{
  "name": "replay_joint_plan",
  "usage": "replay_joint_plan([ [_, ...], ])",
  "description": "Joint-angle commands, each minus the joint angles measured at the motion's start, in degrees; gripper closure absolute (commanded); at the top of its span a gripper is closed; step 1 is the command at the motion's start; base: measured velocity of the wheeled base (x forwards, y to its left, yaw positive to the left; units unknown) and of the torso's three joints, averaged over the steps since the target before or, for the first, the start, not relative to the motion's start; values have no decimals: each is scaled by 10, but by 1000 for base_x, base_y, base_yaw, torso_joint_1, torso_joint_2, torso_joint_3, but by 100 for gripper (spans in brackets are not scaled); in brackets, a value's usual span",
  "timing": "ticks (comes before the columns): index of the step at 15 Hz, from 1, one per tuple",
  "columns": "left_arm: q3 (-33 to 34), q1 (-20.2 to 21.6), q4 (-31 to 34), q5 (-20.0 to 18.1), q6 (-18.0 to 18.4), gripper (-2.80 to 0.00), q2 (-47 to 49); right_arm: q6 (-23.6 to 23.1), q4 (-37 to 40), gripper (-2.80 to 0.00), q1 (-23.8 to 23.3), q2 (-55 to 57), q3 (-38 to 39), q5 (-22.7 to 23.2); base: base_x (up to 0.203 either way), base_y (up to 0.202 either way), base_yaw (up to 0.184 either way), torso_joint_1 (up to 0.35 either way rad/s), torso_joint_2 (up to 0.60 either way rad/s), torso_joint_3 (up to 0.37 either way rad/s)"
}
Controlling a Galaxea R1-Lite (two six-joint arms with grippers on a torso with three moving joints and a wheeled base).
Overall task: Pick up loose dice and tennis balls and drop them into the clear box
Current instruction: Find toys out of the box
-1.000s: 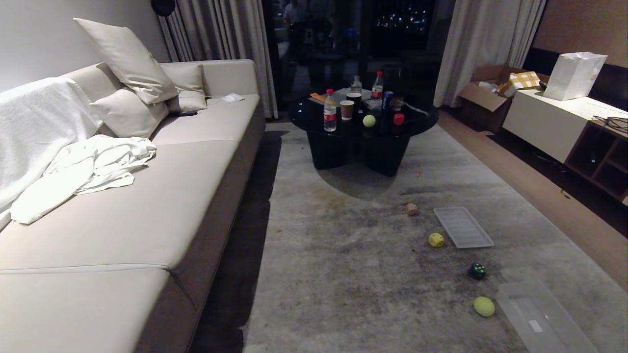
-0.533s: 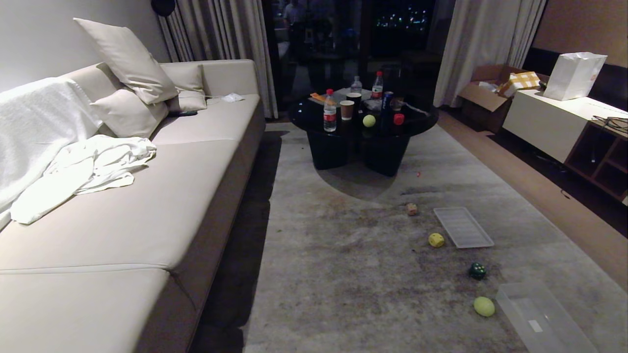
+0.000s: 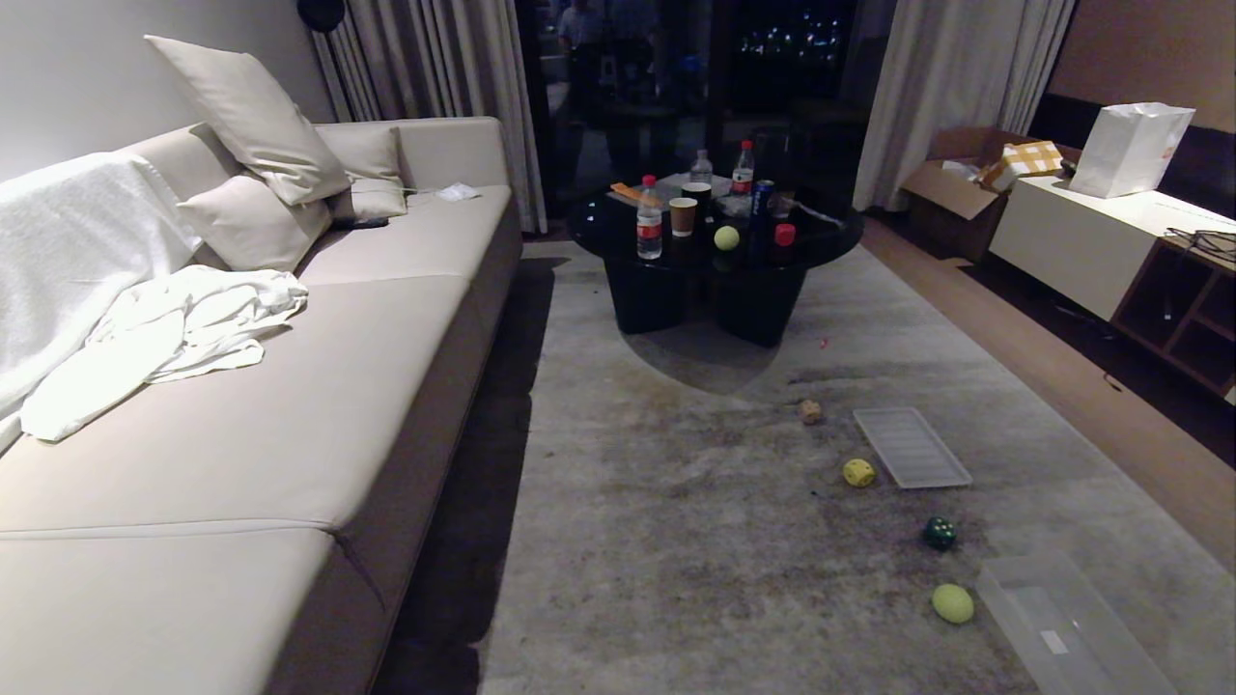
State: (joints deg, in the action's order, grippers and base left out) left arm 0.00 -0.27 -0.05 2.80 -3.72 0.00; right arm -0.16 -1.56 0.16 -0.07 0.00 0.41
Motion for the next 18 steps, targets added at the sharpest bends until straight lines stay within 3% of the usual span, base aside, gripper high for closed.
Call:
replay_joint_plan([
  [1, 1, 0, 0, 1, -1, 0, 1, 0, 0, 0, 0, 1, 6, 0, 0, 0, 0, 0, 0, 0],
  [4, 1, 0, 0, 2, -2, 0, 1, 0, 0, 0, 0, 1, 6, 0, 67, 0, -1, 2, 1, 1],
  [18, 1, 0, 0, 2, -4, 0, 1, 0, 0, 0, 0, 1, 6, 0, 185, 0, 0, 1, 3, 2],
])
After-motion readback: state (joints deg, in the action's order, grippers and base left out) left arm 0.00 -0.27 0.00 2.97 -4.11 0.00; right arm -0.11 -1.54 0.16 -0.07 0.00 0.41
